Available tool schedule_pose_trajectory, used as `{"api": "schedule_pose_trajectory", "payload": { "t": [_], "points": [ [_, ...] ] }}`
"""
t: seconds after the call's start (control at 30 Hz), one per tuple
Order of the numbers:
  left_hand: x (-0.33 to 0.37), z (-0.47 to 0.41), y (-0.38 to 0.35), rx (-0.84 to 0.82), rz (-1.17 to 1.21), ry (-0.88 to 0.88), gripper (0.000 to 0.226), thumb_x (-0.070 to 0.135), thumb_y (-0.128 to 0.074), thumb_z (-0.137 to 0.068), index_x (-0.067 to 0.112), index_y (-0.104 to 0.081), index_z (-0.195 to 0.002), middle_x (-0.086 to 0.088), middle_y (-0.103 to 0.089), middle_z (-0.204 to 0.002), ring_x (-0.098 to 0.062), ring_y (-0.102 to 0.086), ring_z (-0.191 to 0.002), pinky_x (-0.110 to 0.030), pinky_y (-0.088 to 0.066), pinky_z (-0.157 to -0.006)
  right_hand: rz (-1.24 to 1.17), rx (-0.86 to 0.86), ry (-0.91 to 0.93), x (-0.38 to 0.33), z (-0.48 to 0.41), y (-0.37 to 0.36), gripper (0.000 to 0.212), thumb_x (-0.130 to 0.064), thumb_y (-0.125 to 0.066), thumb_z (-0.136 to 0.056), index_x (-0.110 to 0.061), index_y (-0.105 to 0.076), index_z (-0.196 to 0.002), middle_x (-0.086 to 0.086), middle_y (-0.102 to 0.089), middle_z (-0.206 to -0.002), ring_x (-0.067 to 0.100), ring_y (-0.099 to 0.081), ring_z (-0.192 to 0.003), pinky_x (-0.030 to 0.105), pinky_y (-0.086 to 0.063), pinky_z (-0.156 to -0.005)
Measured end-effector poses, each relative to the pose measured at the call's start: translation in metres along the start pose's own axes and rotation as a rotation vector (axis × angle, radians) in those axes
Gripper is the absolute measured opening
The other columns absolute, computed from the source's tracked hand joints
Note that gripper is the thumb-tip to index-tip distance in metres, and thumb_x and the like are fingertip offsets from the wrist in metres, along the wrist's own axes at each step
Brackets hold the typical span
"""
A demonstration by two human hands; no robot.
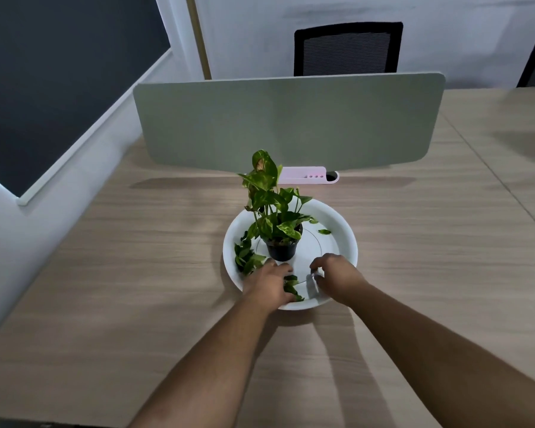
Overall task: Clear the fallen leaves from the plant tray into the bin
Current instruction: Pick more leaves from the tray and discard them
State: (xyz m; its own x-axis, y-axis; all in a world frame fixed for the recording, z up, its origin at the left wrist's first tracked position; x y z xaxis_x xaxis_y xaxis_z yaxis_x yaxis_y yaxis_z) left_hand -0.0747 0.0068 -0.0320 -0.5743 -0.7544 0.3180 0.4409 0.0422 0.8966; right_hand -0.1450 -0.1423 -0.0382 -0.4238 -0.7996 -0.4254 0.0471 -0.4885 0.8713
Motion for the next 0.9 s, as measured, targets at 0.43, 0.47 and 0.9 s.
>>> {"api": "schedule_pose_trajectory", "payload": {
  "t": [0.43, 0.47, 0.9],
  "points": [
    [0.007, -0.016, -0.021, 0.069, 0.198, -0.020, 0.029, 0.010, -0.072, -0.072, 0.015, -0.070, -0.100, -0.008, -0.065, -0.106, -0.027, -0.060, -0.099, -0.029, -0.048, -0.084, 0.094, -0.015, 0.045, 0.009, -0.027, -0.013, 0.025, -0.002, -0.053, -0.081, -0.010, -0.070, -0.097, 0.013, -0.065, -0.107, 0.033, -0.059, -0.099, 0.036, -0.049, -0.084],
    [0.008, -0.016, -0.020, 0.065, 0.202, -0.031, 0.025, 0.008, -0.071, -0.073, 0.013, -0.071, -0.097, -0.009, -0.067, -0.104, -0.027, -0.061, -0.098, -0.030, -0.049, -0.084, 0.095, -0.019, 0.049, 0.009, -0.028, -0.014, 0.024, -0.002, -0.053, -0.080, -0.010, -0.070, -0.096, 0.013, -0.065, -0.106, 0.032, -0.059, -0.099, 0.036, -0.049, -0.084],
    [-0.016, -0.012, 0.002, 0.165, 0.549, 0.045, 0.007, -0.001, -0.074, -0.072, 0.000, -0.074, -0.079, -0.016, -0.074, -0.084, -0.018, -0.063, -0.072, -0.027, -0.056, -0.074, -0.149, 0.005, 0.066, 0.003, -0.013, -0.006, 0.022, -0.001, -0.056, -0.078, -0.010, -0.072, -0.090, 0.010, -0.073, -0.095, 0.026, -0.066, -0.088, 0.033, -0.054, -0.080]
  ]
}}
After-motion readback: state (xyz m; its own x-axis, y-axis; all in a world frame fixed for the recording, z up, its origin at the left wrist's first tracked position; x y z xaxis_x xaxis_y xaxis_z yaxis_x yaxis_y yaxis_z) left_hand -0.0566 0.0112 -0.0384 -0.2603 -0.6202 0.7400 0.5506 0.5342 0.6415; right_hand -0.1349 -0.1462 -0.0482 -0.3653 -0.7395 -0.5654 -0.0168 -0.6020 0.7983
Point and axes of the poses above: each hand's wrist, its own z-axis away from the middle knuckle, its own y-axis out of the back of the hand, x = y × z, the point moved 1 cm from there along -z, towards the middle knuckle
